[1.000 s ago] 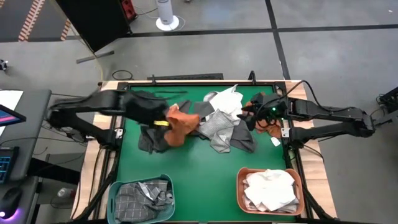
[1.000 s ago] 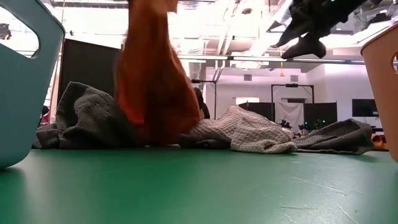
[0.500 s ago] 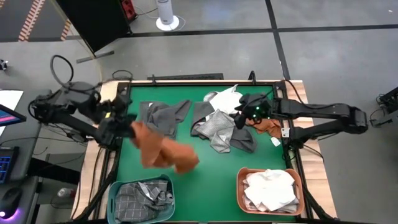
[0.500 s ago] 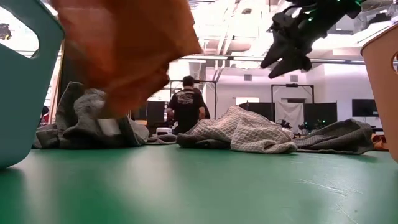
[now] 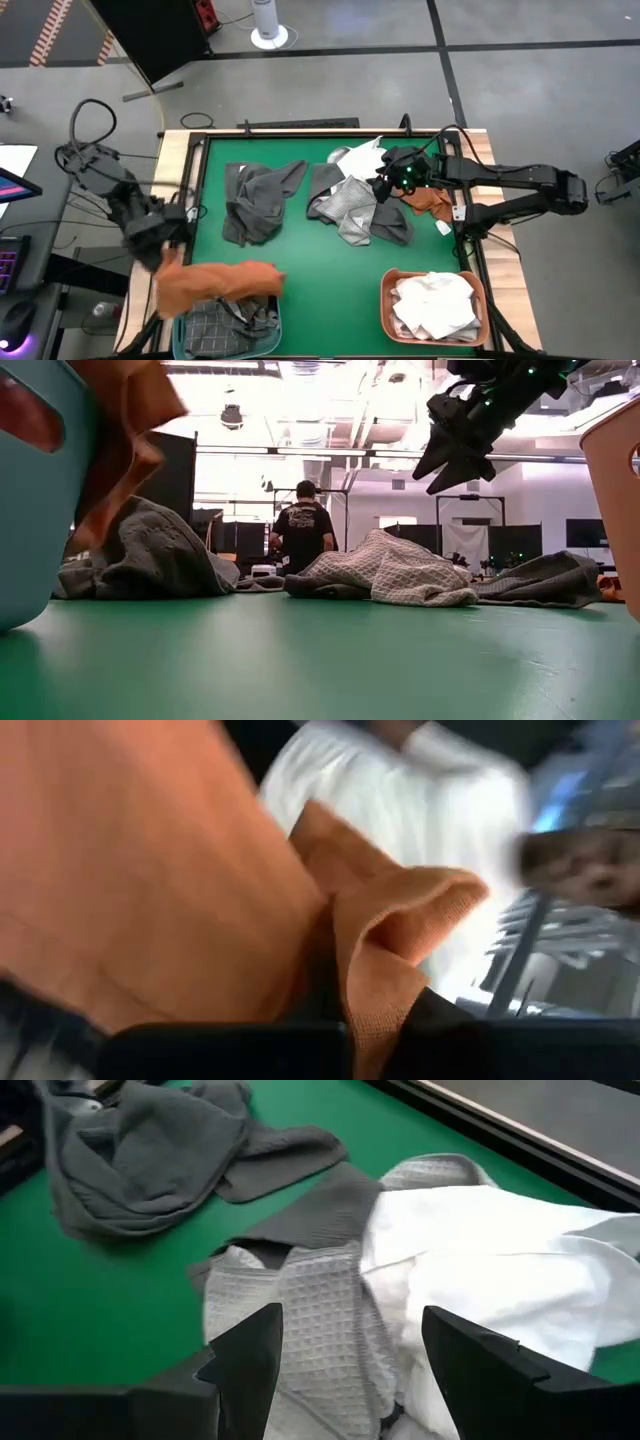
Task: Sort towels by color in basket
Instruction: Put the left orange towel into the green bin
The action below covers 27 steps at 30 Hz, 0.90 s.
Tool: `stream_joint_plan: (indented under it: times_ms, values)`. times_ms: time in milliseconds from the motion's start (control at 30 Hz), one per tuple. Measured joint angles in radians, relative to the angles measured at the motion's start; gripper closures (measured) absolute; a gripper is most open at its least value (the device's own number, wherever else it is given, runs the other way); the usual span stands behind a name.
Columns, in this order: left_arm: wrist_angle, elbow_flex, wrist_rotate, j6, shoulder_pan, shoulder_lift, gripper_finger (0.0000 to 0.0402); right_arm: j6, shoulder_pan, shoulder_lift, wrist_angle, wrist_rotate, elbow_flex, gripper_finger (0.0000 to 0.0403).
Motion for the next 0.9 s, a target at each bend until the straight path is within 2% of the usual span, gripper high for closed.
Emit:
stream_joint_plan:
  times_ms: [200,267,333,400,533,633,700,900]
  values:
    - [-0.099,0.0,0.283,-0.107,-0.106,0.006,0.0401,0.0,-0.036,0.001,-0.006,0.0,0.0,0.0133]
    - [-0.116,0.0,0.301,-0.107,-0.125,0.011,0.0401,0.0,-0.048,0.001,-0.006,0.0,0.0,0.0133]
    - [-0.102,0.0,0.276,-0.093,-0.139,0.019,0.0401,0.0,-0.06,0.001,-0.006,0.0,0.0,0.0133]
    - [-0.046,0.0,0.206,-0.071,-0.148,0.024,0.0401,0.0,-0.071,0.001,-0.006,0.0,0.0,0.0133]
    - [0.093,0.0,-0.025,0.035,-0.147,0.045,0.0401,0.0,-0.089,0.001,-0.007,0.0,0.0,0.0133]
    - [0.205,0.0,-0.133,0.117,-0.141,0.071,0.0401,-0.001,-0.094,0.001,-0.012,0.0,0.0,0.0133]
    - [0.271,0.0,-0.152,0.139,-0.142,0.096,0.0401,-0.024,-0.096,0.001,-0.022,-0.001,0.0,0.0133]
    - [0.447,-0.001,-0.092,0.09,-0.163,0.162,0.0401,-0.056,-0.119,0.001,-0.076,-0.005,0.0,0.0133]
